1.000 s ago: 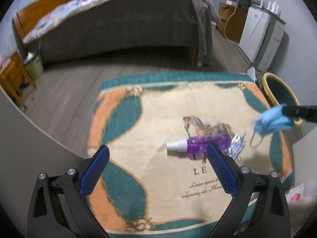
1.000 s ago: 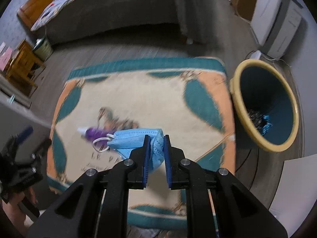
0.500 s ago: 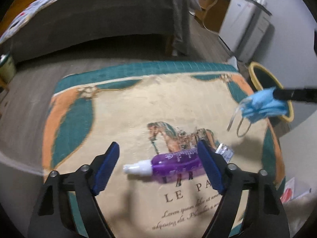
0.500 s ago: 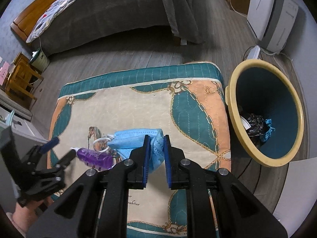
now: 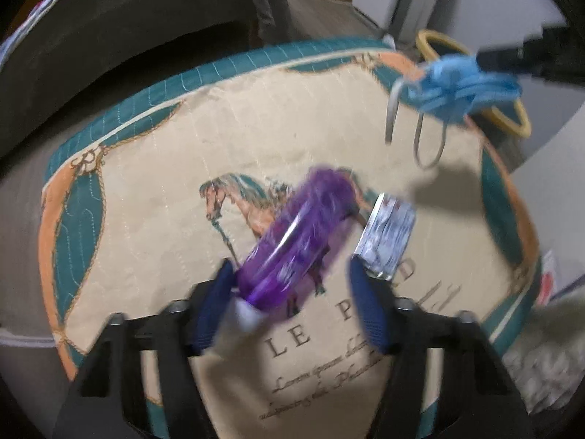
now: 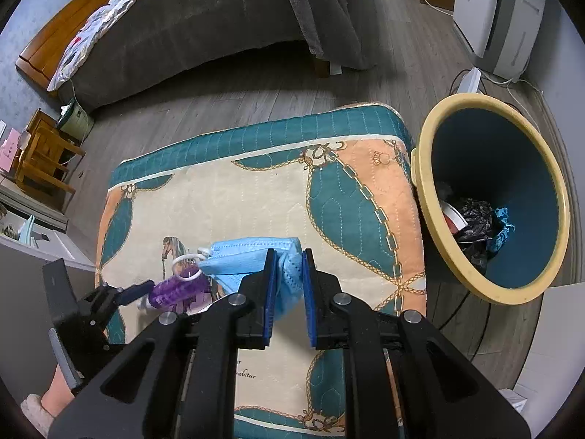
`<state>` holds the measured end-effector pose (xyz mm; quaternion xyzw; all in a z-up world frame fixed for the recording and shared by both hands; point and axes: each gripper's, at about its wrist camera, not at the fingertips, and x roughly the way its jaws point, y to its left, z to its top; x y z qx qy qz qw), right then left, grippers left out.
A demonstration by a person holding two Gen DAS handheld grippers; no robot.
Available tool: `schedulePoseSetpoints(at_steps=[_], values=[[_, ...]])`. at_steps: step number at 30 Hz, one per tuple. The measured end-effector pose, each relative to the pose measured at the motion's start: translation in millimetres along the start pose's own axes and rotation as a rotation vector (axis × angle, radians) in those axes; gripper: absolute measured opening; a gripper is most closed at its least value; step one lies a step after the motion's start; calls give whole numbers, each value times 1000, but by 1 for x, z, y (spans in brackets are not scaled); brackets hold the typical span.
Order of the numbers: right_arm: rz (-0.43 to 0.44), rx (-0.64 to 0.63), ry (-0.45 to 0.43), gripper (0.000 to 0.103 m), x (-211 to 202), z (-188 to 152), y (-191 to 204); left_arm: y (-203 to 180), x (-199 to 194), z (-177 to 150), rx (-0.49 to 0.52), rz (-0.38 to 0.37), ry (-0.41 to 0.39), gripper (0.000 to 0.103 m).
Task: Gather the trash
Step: 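Grasp the purple spray bottle with the left gripper while the right lifts the mask, then carry the spray bottle and mask over the bin with both grippers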
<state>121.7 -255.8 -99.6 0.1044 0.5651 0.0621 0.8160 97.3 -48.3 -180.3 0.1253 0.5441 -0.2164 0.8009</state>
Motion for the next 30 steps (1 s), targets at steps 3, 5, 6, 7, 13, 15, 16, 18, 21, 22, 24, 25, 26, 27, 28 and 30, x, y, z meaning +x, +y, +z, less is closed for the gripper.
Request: schedulePoseSetpoints(at_steps=[3,5,6,7,13,15,16,18,21,22,24,25,26,27,28,30], values=[[-3,0,-1,13,0,-1,0,-5,3,0,38,45,-6,56],[-10,-3,-3,13,-1,-1,0,-6,3,2,38,51,-25,56],[-13,-4,-5,13,-1,-1,0,-7,4,4,34,58,-34,56],[-14,-3,-6,13,-1,-1,-1,-9,5,5,35,72,-42,56],[-17,-10,-7,13,-1,-2,-2,-14,2,8,72,101,-58,36],[-18,-4,-7,13,-1,-2,-3,-10,-3,8,50,96,-75,35],[-16,-1,-7,13,-1,-1,-4,-7,-7,10,41,99,-90,35],[-11,0,-9,13,-2,-1,-3,-3,-13,18,13,98,-121,35],[-6,-5,-18,13,-6,1,-2,4,-30,25,-38,88,-178,35],[-5,-6,-22,13,-7,2,-2,6,-37,29,-49,84,-197,35],[0,-3,-37,13,-12,5,-3,7,-49,35,-62,84,-231,35],[3,-2,-47,13,-16,6,-3,6,-56,38,-60,93,-248,35],[4,0,-60,13,-20,8,-4,4,-63,42,-55,101,-263,35],[4,2,-75,13,-25,10,-5,2,-68,43,-52,104,-272,35],[3,4,-87,13,-29,12,-6,-1,-73,49,-51,101,-284,35],[3,13,-116,13,-39,16,-12,-6,-84,55,-56,94,-309,35]])
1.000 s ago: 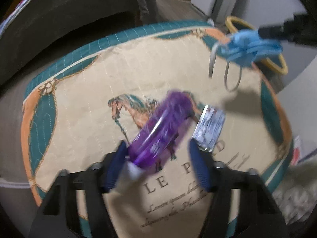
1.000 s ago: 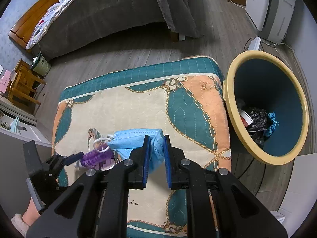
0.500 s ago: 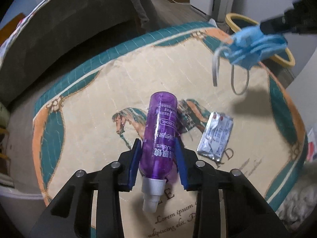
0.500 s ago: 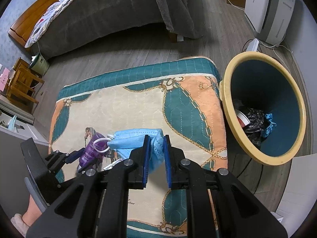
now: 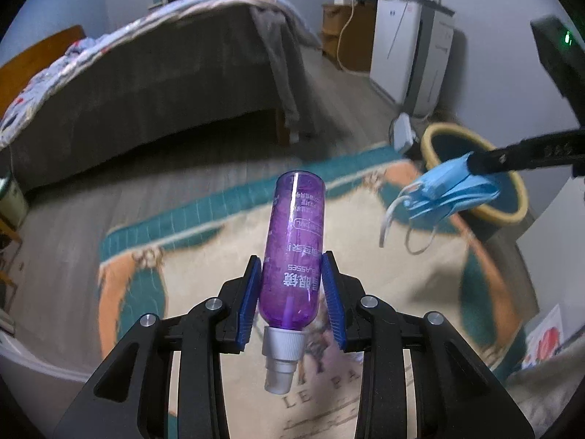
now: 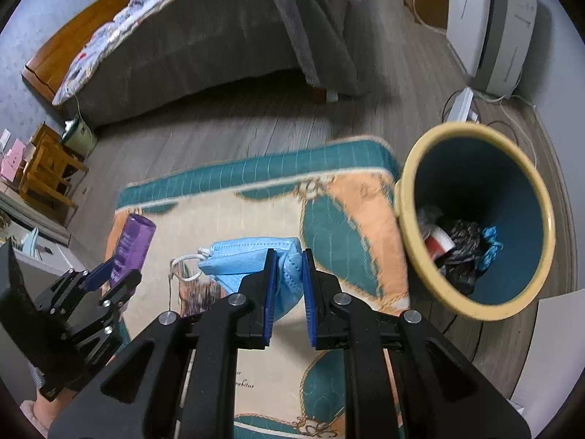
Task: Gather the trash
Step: 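Carry the spray bottle and mask over the bin with both grippers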
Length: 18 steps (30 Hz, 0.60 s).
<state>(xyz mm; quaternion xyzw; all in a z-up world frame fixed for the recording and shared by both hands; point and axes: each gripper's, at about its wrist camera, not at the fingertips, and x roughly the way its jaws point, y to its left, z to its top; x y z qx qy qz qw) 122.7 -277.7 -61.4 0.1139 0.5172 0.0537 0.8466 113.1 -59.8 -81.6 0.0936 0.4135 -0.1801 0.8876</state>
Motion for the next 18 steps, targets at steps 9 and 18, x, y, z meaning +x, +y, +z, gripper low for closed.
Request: schedulePoseSetpoints(at_steps=[9,18], values=[[-45,71,-91,13,-31,16,-53,-40,-12,28,31,-34,-44,35],[-105,181,-132,13,-52,12,-130,-102,6,44,108,-95,-35,34]])
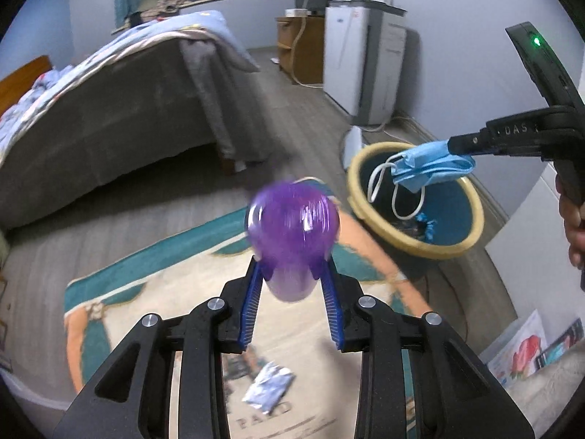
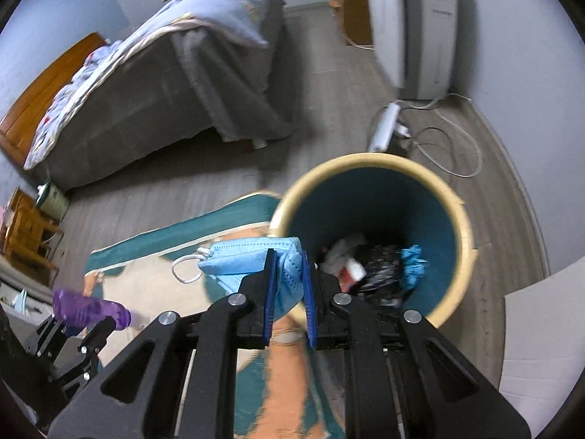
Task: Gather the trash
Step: 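Carry the spray bottle and mask over the bin with both grippers, then open both grippers to drop the spray bottle and mask into the bin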
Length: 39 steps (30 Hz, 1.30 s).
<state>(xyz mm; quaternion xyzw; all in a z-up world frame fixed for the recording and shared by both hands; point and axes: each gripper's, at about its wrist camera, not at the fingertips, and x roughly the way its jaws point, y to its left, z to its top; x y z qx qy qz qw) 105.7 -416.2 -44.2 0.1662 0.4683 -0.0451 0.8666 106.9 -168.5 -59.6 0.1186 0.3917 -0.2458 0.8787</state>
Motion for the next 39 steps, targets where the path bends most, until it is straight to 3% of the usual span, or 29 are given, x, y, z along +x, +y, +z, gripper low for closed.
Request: schedulePoseSetpoints(at_steps=[13,20,26,29,30,33,34,39], values=[[-66,103,-7,13,3,4,-73,-68,31,23,49,-99,28,33],[-130,161,23,13,20,0,-101,-100,52,51,59,-204,60,33],[-119,181,15,16,25,1,-103,-130,85,72,159,-183,86,34],[-107,198,0,47,24,2,-104,-133,96,79,167,-165,96,35],[-109,204,-5,54,24,3,-105,-132,99,81,170,-151,93,44],[-115,219,0,56,25,3,-109,-127,93,79,151,-148,64,59],[-110,222,3,60,25,3,-109,-123,91,78,139,-149,58,61],[-103,200,0,78,25,4,-100,-96,75,68,50,-118,38,90]])
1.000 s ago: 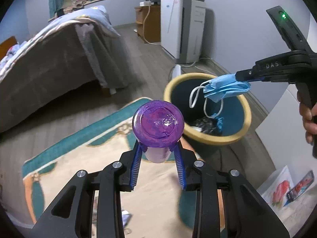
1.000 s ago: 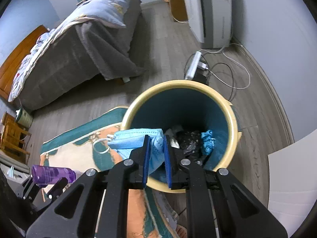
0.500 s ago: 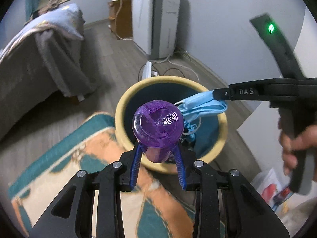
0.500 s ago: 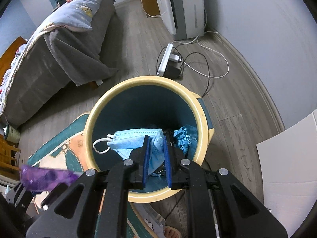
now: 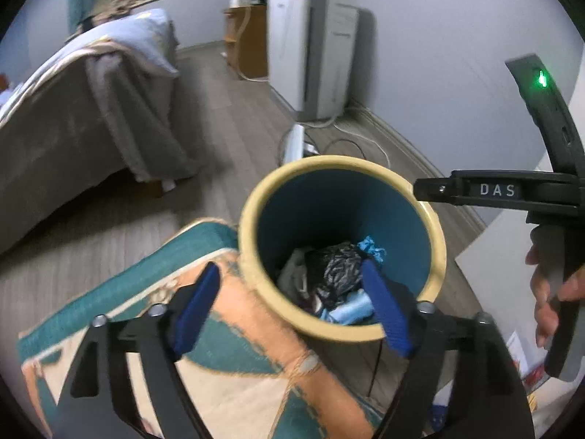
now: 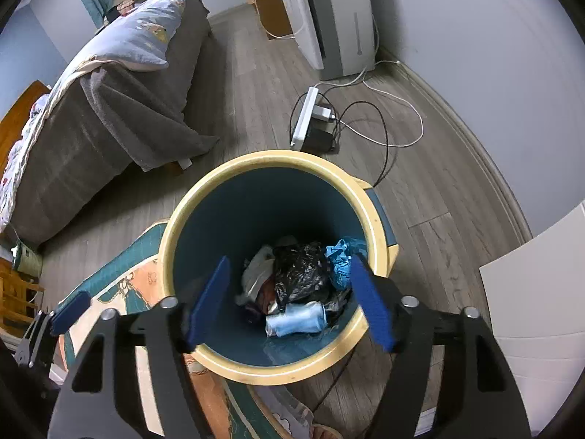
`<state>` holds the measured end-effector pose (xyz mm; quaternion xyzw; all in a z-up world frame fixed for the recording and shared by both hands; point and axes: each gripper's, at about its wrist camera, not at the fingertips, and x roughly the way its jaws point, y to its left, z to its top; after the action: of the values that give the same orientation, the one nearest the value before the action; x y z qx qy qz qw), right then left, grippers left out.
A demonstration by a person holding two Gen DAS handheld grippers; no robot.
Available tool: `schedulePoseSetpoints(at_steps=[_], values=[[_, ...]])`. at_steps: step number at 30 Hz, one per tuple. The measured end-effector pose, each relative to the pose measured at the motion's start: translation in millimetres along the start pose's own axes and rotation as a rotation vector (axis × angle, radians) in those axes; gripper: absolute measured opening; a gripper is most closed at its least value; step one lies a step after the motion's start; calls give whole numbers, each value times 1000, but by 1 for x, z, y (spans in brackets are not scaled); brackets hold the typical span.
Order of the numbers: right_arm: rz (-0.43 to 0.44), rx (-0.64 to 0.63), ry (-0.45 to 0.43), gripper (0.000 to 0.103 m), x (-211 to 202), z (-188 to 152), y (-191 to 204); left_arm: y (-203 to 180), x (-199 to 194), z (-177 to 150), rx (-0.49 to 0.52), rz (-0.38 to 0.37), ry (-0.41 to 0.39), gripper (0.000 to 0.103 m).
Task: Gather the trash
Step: 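Open both grippers to drop the spray bottle and mask into the bin, then move the right gripper back over the cushion to the foil blister pack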
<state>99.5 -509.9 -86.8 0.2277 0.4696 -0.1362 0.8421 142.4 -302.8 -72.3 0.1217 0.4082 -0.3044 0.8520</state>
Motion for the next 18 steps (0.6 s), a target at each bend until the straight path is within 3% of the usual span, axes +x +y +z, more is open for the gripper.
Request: schedulePoseSetpoints(at_steps=[4,6,18], values=[[18,-62,-11,94,-6,-3,21,16,-21,-15,-37,62,-6,95],[21,-95,-15,97,-8,-5,32,24,-35,-24,-46,94,-7,96],[66,-271,-48,97,-28,-27,104,82,-126,-72,-155,265,-8,97]])
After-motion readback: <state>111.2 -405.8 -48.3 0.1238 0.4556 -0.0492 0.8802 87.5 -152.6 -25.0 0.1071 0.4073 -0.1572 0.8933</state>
